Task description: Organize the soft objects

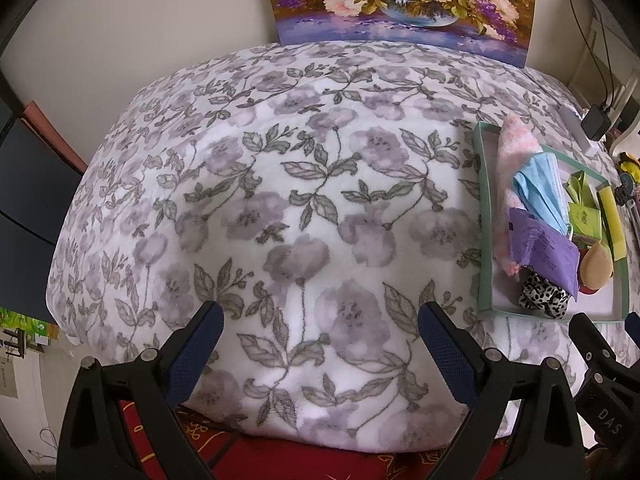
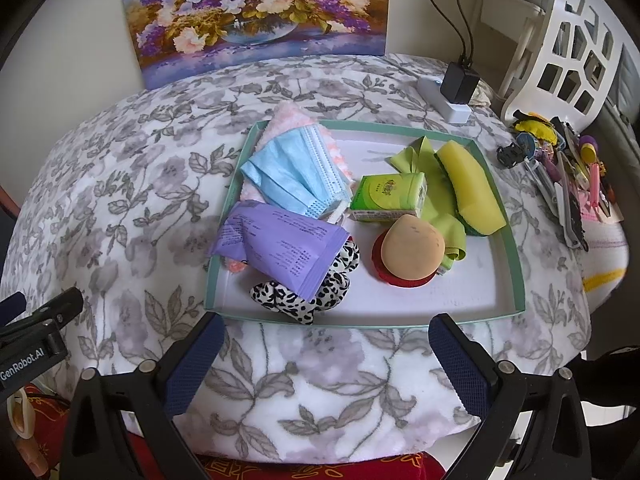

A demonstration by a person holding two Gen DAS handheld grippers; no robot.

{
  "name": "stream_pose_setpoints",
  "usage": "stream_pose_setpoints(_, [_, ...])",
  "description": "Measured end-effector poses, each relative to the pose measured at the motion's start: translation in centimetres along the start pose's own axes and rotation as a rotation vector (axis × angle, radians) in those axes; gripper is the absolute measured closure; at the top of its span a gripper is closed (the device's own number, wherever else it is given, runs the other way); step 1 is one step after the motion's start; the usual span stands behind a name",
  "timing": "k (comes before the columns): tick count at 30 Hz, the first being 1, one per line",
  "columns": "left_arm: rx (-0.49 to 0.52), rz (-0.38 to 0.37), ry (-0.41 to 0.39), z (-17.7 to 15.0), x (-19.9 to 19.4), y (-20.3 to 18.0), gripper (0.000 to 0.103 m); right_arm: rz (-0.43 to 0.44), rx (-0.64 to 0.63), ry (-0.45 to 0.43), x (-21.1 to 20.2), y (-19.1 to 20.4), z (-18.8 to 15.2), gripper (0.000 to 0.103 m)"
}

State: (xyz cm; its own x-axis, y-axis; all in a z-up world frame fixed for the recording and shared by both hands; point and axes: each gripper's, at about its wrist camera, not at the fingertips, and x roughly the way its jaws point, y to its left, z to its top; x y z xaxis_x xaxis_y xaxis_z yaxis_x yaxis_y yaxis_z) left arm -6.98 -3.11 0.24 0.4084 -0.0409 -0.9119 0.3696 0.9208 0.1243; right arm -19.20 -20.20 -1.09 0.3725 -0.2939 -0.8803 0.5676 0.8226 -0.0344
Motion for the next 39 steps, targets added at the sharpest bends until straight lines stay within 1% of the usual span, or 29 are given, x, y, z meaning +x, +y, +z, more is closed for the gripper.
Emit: stream_pose_setpoints(39, [-0.001, 0.006, -0.007, 0.11, 0.10, 0.26, 0.005, 0.000, 0.000, 0.005, 0.35, -0.10, 0.07, 0.000])
